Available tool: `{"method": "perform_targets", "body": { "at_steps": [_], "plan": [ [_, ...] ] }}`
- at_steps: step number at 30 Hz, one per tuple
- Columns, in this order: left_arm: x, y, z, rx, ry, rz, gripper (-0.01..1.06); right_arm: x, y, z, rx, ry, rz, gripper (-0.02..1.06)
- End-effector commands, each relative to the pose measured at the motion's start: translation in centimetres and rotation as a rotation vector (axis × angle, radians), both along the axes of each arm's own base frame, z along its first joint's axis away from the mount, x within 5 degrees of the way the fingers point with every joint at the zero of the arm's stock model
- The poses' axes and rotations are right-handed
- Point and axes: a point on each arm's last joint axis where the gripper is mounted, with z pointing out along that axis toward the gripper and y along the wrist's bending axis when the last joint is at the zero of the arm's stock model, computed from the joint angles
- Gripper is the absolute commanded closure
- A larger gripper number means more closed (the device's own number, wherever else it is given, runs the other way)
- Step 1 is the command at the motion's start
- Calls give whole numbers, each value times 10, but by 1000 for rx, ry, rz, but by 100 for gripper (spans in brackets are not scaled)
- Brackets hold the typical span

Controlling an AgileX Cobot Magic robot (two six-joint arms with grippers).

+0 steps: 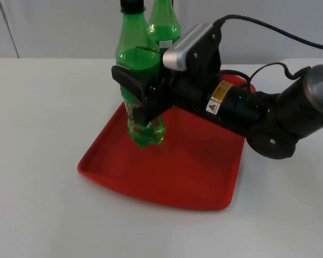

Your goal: Place the bottle upright on the tray.

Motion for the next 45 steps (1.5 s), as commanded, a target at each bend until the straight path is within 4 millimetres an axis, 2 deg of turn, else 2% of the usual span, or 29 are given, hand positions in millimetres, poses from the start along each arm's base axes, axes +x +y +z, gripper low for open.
{"method": "perform_targets", "body": {
  "at_steps": [1, 4, 12, 24, 26, 28, 29, 33, 34, 36, 38, 45],
  "plan": [
    [0, 0, -1, -4, 1, -2, 0, 2, -1, 4, -2, -69, -5, 105],
    [0, 0, -1, -4, 1, -2, 0, 2, -1, -3, -29, -93, -13, 105],
    [0, 0, -1, 3, -1, 0, 0, 5, -5, -28, -36, -25, -66, 105],
    [0, 0, -1, 3, -1, 0, 0, 6, -6, -28, -29, -17, -85, 104],
    [0, 0, -1, 3, -1, 0, 0, 6, -6, -28, -29, -17, -85, 95],
    [0, 0, -1, 3, -1, 0, 0, 5, -7, -29, -32, -13, -85, 81],
    [0, 0, -1, 3, -1, 0, 0, 5, -7, -29, -32, -13, -85, 81],
    [0, 0, -1, 3, -1, 0, 0, 1, -13, -37, -43, 28, -115, 37],
    [0, 0, -1, 3, -1, 0, 0, 1, -13, -37, -43, 28, -115, 37],
    [0, 0, -1, 3, -1, 0, 0, 1, -18, -40, -38, 57, -159, 18],
    [0, 0, -1, 3, -1, 0, 0, -2, -22, -45, -45, 82, -180, 6],
    [0, 0, -1, 3, -1, 0, 0, -8, -27, -51, -59, 117, -179, 4]
  ]
}}
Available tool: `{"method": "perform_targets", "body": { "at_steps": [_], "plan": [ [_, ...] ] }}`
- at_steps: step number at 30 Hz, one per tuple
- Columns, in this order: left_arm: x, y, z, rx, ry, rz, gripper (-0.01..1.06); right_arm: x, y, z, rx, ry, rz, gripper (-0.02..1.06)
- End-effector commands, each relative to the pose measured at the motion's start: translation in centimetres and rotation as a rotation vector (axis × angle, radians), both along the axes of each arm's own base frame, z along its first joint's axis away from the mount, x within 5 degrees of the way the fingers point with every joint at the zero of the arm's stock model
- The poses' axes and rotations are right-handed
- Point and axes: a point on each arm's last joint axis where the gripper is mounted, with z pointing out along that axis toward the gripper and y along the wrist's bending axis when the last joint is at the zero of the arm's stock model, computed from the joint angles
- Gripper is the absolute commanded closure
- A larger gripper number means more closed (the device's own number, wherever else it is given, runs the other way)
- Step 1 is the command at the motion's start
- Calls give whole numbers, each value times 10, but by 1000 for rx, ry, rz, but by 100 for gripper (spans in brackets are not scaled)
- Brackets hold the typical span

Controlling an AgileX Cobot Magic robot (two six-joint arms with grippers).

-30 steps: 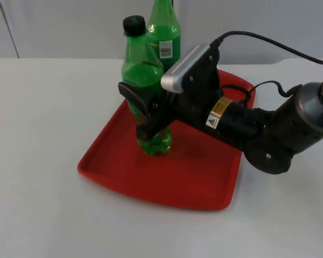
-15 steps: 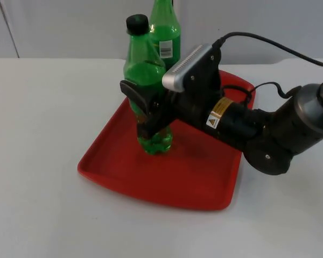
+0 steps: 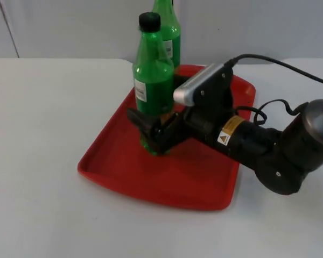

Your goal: Place the bottle upright on the tray.

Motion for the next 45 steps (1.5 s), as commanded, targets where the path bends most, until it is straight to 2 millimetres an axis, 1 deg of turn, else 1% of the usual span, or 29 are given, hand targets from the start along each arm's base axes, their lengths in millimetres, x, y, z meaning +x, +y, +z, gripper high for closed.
{"method": "perform_targets", "body": {
  "at_steps": [1, 4, 15, 17, 21, 22, 25, 27, 31, 32, 35, 36, 37, 39, 41, 45],
  "plan": [
    [0, 0, -1, 1, -1, 1, 0, -1, -4, 2, 10, 12, -8, 4],
    [0, 0, -1, 3, -1, 0, 0, -6, -7, 4, 9, 31, -8, 4],
    [0, 0, -1, 3, -1, 0, 0, -34, -25, 40, 7, 44, 0, 4],
    [0, 0, -1, 3, -1, 0, 0, -36, -27, 42, 1, 50, -2, 4],
    [0, 0, -1, 3, -1, 0, 0, -47, -35, 49, -28, 164, -14, 4],
    [0, 0, -1, 3, -1, 0, 0, -47, -35, 49, -28, 164, -14, 4],
    [0, 0, -1, 3, -1, 0, 0, -58, -43, 60, -56, 233, -31, 4],
    [0, 0, -1, 3, -1, 0, 0, -61, -46, 62, -81, 251, -38, 4],
    [0, 0, -1, 3, -1, 0, 0, -72, -57, 73, -142, 348, -73, 4],
    [0, 0, -1, 3, -1, 0, 0, -72, -57, 73, -142, 348, -73, 4],
    [0, 0, -1, 3, -1, 0, 0, -77, -64, 83, -172, 447, -118, 4],
    [0, 0, -1, 3, -1, 0, 0, -77, -64, 83, -172, 447, -118, 4],
    [0, 0, -1, 3, -1, 0, 0, -79, -68, 88, -186, 506, -149, 4],
    [0, 0, -1, 3, -1, 0, 0, -82, -73, 95, -222, 554, -182, 4],
    [0, 0, -1, 3, -1, 0, 0, -84, -76, 98, -249, 572, -198, 4],
    [0, 0, -1, 7, -2, 3, 0, -93, -88, 115, -330, 639, -261, 4]
  ]
}}
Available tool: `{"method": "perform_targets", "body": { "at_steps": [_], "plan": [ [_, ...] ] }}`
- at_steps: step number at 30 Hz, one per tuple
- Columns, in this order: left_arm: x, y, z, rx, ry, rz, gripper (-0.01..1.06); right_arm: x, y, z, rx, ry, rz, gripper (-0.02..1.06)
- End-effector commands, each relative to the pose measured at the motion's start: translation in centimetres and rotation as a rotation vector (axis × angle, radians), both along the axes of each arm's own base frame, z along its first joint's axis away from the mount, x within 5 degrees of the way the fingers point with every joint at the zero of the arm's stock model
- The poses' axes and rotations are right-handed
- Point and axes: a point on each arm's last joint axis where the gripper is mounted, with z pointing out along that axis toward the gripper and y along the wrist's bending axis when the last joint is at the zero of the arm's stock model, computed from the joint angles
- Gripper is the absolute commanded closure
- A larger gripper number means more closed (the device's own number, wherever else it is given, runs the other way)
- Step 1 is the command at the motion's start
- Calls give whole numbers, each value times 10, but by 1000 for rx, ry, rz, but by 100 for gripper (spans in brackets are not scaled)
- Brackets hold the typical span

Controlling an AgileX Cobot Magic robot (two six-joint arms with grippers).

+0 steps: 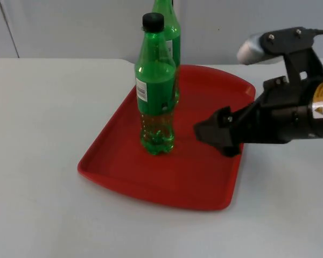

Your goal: Place the bottle upright on the tray.

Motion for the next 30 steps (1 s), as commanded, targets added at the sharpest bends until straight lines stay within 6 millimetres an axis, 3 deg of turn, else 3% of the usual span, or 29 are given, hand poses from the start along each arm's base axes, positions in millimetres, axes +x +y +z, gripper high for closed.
{"method": "perform_targets", "body": {
  "at_steps": [1, 10, 19, 30],
  "plan": [
    [0, 0, -1, 7, -2, 3, 0, -8, -12, 11, -76, 64, -42, 4],
    [0, 1, -1, 9, -2, 4, 0, -26, -32, 40, -163, 132, -112, 4],
    [0, 1, -1, 9, -2, 4, 0, -46, -49, 77, -126, 134, -172, 4],
    [0, 1, -1, 9, -2, 4, 0, -97, -74, 134, -47, 58, -69, 4]
  ]
}}
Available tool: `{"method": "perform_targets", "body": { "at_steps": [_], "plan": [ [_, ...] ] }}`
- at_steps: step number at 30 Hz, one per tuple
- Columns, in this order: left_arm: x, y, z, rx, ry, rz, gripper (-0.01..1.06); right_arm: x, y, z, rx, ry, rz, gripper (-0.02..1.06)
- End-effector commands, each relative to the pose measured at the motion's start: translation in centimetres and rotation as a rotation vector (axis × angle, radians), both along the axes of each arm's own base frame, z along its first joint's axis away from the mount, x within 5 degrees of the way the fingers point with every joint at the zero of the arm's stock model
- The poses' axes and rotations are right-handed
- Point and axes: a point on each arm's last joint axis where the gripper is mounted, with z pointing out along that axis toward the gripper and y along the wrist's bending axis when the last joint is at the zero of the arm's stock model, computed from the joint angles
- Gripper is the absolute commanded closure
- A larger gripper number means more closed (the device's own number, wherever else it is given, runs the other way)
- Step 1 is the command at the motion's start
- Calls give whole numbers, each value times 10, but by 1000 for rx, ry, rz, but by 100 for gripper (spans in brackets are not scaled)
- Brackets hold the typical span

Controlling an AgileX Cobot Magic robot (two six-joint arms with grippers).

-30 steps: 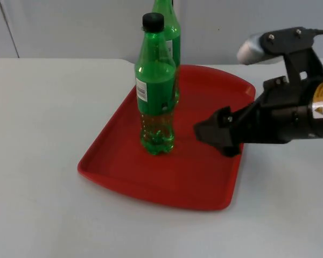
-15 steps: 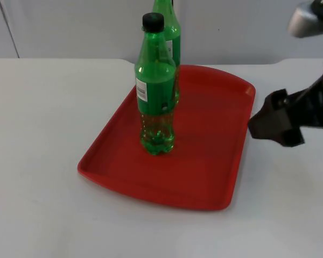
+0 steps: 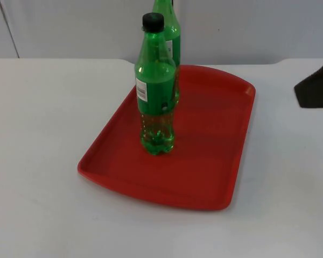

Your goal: Place the bottle upright on the tray.

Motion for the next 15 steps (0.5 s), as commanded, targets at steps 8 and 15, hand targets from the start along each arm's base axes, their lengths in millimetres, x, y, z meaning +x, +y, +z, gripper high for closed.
{"method": "perform_targets", "body": {
  "at_steps": [8, 15],
  "plan": [
    [0, 1, -1, 9, -2, 4, 0, -50, -28, 40, 99, -99, 63, 4],
    [0, 1, -1, 9, -2, 4, 0, -88, -52, 59, 151, -184, 77, 4]
  ]
}}
